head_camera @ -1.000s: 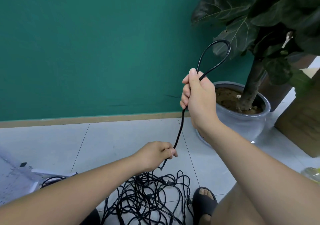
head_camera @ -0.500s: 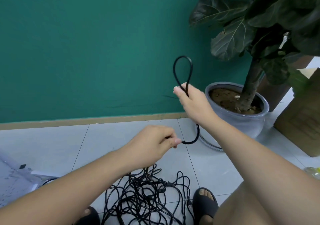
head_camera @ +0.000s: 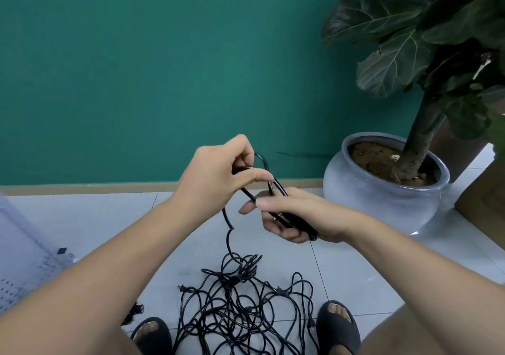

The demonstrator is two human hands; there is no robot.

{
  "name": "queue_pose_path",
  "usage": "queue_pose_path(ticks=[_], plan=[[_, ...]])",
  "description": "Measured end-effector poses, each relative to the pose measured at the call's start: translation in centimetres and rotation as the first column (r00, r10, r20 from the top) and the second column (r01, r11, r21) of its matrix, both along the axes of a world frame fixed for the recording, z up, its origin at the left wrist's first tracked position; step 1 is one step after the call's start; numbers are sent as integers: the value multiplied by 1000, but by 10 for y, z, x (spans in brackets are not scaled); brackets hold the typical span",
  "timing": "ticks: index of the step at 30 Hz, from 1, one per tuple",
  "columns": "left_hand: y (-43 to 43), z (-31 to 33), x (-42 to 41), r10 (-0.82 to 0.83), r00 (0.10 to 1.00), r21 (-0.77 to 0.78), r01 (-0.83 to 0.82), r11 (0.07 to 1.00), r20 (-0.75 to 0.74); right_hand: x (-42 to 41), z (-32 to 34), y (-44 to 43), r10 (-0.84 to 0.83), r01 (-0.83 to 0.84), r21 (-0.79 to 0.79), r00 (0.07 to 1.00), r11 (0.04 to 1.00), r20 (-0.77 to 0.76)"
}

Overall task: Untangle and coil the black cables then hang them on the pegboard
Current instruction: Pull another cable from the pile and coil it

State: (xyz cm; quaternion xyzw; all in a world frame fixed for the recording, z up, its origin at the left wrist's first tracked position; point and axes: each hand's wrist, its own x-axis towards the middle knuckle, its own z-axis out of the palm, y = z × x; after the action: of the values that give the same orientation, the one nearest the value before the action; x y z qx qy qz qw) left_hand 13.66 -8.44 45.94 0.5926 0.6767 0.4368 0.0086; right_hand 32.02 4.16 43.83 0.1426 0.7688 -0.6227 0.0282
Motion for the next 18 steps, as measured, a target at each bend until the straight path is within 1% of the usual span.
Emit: queue_pose_path(ticks=[3,6,10,12,14,15,18], plan=[[-1,4,-10,44,994,20,-42,999,-101,2,2,0,12,-14,31,999,999,37],[1,4,-19,20,968,35,-11,999,-249,4,5,1,-23,18,98,999,995,48],[3,0,-28,-11,938,15,17,1000,-345,9,9,0,-26,18,165,998,986,48],[5,-2,-30,7,942,-15,-12,1000,-336,10,7,-2,-25,15,214,999,977,43],[6,-2,-30,32,949,-77,-59,995,-313,10,7,-3,-37,27,259,999,965,34],[5,-1,-29,37,964,-109,-68,992,-263,10,6,-4,-41,30,285,999,958,33],[4,1,-27,18,1000,-157,-17,987,3,8,3,-3,-38,18,383,998,924,45]])
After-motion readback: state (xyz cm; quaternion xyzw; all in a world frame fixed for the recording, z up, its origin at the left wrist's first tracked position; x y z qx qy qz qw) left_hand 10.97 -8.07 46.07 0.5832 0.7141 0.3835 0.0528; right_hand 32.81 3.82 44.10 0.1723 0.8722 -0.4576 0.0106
